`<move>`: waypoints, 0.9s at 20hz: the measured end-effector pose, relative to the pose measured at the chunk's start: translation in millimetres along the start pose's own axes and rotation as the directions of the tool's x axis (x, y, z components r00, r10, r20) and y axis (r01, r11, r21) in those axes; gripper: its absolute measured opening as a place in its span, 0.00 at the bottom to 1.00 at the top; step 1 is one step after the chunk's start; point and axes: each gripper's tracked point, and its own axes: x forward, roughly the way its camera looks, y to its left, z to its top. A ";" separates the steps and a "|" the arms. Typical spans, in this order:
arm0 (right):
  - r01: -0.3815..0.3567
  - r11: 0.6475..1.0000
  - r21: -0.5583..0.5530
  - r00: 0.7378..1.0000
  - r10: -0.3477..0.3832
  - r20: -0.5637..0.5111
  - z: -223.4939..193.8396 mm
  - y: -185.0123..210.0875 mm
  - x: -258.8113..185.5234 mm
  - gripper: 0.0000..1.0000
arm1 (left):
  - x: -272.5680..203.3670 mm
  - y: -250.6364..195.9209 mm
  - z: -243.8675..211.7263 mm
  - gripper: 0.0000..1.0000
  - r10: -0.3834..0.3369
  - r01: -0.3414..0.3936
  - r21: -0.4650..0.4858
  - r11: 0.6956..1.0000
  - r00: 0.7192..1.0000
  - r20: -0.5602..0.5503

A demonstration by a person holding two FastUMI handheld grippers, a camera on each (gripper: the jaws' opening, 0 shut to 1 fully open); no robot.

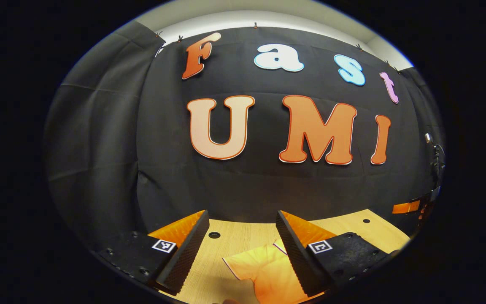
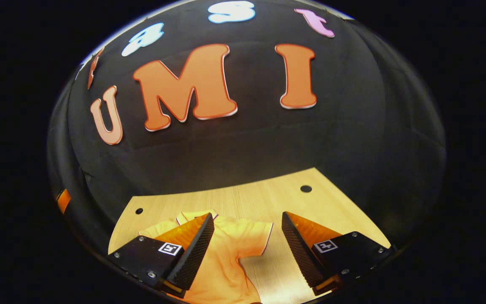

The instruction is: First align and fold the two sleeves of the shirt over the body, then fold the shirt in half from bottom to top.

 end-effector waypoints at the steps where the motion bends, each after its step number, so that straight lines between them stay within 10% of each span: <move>1: -0.006 1.000 0.014 0.999 0.006 -0.045 -4.4 -0.5 13.2 0.98 | -0.9 0.9 -1.2 0.98 0.001 -0.001 0.000 1.000 1.000 -0.001; 11: 0.077 0.997 -0.008 0.902 -0.073 -0.425 -71.5 -27.2 142.7 0.98 | -10.5 41.7 -33.0 0.98 0.094 -0.093 0.019 0.995 0.994 -0.060; 18: 0.119 0.989 -0.090 0.704 -0.148 -0.695 -164.6 -50.2 190.8 0.99 | -9.7 75.7 -65.8 0.98 0.183 -0.184 0.002 0.983 0.974 -0.135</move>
